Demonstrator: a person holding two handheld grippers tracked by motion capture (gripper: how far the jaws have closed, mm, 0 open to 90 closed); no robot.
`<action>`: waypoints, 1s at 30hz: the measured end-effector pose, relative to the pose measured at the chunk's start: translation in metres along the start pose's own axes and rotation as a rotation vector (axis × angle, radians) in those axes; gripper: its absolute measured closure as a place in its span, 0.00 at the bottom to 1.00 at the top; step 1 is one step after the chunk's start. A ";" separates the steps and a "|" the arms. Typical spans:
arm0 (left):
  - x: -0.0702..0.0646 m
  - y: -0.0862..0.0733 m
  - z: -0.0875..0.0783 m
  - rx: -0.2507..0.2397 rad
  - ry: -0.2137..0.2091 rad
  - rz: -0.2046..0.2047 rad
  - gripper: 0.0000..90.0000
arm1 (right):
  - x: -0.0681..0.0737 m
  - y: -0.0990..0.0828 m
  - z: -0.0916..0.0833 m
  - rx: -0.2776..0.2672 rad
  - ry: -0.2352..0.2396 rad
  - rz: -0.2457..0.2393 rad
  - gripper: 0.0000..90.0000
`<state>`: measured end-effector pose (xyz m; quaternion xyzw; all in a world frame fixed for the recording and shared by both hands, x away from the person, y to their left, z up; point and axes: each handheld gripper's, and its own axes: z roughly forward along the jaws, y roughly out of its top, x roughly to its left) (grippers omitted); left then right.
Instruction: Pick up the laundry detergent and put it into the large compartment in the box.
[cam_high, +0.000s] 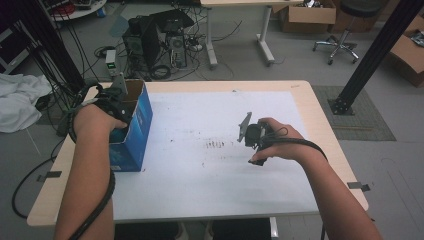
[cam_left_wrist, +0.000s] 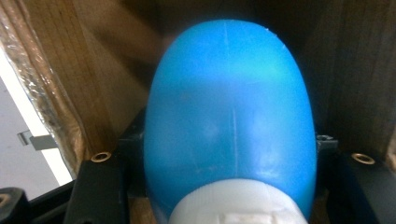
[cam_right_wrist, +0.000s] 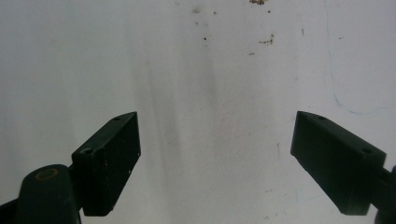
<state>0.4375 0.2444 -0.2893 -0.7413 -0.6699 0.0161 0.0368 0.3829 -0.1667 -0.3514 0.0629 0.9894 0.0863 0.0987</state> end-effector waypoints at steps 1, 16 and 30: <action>0.000 0.000 0.000 -0.001 0.000 0.000 0.42 | 0.000 0.000 0.000 0.000 -0.003 -0.002 0.18; 0.004 -0.005 -0.004 -0.007 -0.023 -0.007 0.37 | 0.001 0.002 -0.002 -0.003 -0.006 0.008 0.18; 0.002 -0.008 -0.013 -0.027 -0.019 0.009 0.32 | 0.002 0.003 -0.005 -0.009 -0.011 0.004 0.18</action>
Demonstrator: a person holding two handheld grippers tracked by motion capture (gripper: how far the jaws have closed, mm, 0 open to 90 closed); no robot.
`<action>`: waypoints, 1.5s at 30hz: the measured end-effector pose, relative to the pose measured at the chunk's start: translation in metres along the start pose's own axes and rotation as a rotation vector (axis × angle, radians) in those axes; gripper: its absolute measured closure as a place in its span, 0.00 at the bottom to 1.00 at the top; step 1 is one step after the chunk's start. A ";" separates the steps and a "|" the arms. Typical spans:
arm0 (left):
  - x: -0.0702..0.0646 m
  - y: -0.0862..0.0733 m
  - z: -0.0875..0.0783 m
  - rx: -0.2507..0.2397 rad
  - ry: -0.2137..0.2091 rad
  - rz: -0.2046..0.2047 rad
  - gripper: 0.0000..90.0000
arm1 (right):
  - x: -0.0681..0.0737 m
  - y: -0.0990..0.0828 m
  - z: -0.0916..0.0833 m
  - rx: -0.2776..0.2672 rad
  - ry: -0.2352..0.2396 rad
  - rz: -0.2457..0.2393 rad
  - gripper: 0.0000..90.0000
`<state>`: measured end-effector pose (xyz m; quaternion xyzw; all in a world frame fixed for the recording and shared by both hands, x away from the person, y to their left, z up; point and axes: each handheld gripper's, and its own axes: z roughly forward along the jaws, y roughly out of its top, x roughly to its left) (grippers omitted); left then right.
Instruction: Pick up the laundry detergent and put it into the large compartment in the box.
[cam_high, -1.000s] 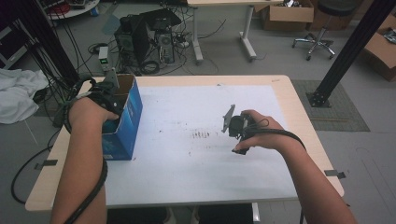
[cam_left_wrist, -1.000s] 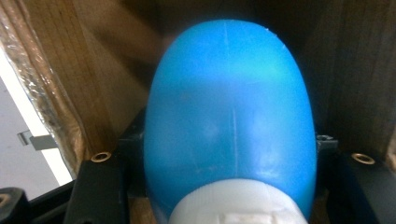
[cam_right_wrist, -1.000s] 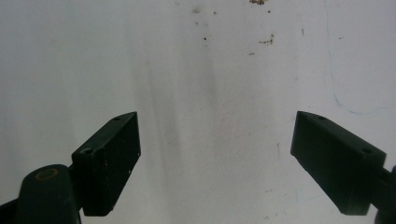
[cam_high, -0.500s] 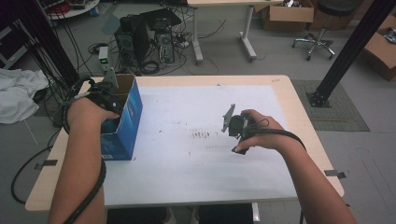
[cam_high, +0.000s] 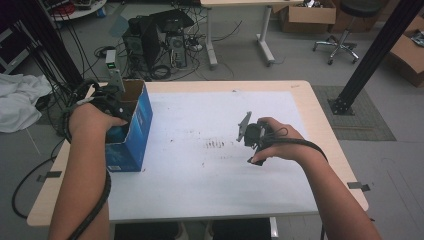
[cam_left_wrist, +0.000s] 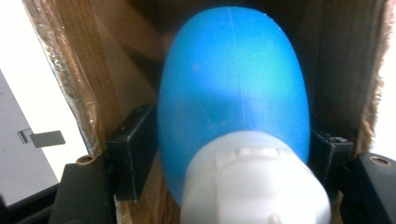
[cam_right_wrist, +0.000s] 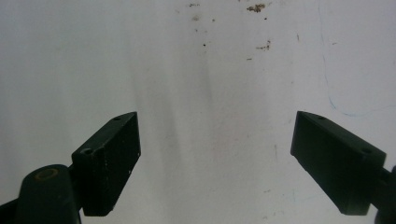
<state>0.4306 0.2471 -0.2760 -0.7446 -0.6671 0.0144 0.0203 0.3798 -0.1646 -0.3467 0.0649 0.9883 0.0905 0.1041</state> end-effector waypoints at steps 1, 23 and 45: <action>-0.001 0.000 -0.002 -0.005 0.001 0.006 0.32 | 0.000 0.000 0.000 0.000 0.000 0.000 0.18; -0.007 -0.010 -0.048 -0.069 0.038 0.022 0.20 | 0.001 0.002 -0.003 -0.004 0.000 -0.007 0.18; -0.024 -0.012 -0.083 -0.097 0.075 0.109 0.06 | -0.001 0.004 -0.006 0.007 0.003 0.002 0.18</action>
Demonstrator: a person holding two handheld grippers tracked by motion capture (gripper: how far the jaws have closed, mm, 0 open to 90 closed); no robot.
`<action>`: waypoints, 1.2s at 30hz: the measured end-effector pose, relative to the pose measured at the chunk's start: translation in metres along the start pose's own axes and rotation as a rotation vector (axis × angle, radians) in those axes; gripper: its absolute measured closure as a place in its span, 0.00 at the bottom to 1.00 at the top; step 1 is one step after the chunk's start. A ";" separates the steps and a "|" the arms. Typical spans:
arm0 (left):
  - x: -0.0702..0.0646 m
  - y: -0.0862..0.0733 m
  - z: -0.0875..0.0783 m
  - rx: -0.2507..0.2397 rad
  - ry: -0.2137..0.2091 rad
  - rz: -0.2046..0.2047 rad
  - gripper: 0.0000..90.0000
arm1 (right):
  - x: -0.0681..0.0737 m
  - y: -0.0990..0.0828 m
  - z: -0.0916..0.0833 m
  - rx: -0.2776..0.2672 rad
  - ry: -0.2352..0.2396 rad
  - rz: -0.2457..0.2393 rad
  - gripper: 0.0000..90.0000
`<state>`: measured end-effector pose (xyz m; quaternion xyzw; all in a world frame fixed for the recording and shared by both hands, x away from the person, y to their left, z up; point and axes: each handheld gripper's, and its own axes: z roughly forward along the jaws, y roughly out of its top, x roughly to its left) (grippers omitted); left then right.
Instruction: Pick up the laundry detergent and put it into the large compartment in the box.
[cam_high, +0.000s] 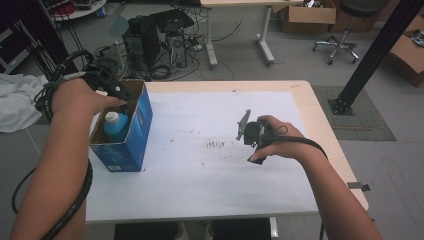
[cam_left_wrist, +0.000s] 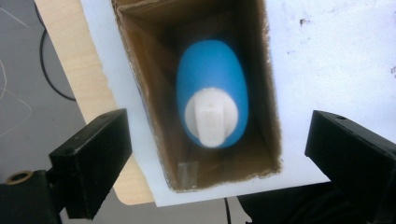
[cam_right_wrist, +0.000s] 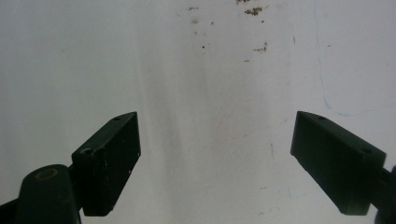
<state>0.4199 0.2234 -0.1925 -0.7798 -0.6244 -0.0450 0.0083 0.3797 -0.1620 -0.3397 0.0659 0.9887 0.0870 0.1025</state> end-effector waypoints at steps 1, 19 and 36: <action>-0.001 0.001 -0.001 0.003 -0.014 0.003 0.02 | 0.000 0.000 -0.001 0.001 -0.002 -0.001 0.18; -0.049 0.016 -0.020 -0.049 -0.043 0.248 0.00 | -0.005 -0.003 -0.004 0.013 -0.002 0.017 0.18; -0.095 0.030 -0.006 -0.085 -0.166 0.632 0.00 | -0.012 -0.008 -0.005 0.027 0.002 0.043 0.18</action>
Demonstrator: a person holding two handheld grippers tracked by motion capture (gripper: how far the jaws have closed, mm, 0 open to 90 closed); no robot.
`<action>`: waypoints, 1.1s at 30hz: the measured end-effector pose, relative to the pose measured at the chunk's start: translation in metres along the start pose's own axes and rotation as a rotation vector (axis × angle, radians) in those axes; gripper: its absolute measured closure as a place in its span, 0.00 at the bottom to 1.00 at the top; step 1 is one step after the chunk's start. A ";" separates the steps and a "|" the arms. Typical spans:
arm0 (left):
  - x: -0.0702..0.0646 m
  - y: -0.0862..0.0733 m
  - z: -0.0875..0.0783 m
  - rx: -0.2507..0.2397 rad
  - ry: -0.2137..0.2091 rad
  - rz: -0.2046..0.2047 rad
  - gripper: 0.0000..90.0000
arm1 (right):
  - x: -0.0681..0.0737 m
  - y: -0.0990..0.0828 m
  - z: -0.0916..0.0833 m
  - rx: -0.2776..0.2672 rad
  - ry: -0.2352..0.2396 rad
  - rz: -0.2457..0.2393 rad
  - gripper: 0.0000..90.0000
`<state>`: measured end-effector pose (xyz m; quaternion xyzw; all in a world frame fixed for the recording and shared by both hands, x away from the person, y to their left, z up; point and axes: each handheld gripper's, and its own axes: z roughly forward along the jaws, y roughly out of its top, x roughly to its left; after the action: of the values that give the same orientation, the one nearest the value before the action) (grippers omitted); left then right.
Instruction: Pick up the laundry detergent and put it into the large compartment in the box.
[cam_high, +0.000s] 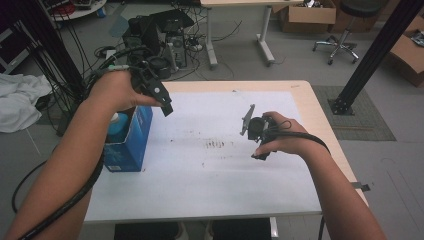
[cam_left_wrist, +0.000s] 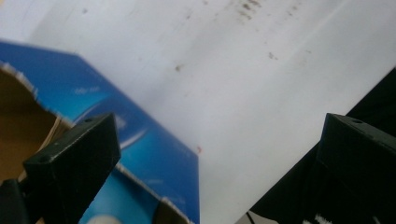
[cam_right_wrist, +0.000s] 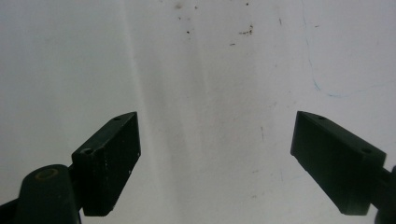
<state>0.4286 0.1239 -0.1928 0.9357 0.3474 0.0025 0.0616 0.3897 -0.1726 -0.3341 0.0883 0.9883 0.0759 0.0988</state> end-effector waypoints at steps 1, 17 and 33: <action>-0.002 0.002 0.001 0.001 -0.004 0.032 0.00 | -0.001 0.000 0.000 0.002 0.001 0.001 0.18; -0.045 0.013 0.027 0.060 -0.054 0.538 0.00 | -0.002 -0.001 -0.003 0.020 0.010 0.000 0.18; -0.064 0.017 0.036 0.093 -0.048 0.645 0.00 | -0.009 0.006 -0.013 0.020 -0.001 -0.012 0.18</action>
<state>0.3926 0.0654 -0.2240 0.9991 0.0313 -0.0161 0.0231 0.3963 -0.1700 -0.3186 0.0835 0.9894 0.0655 0.0987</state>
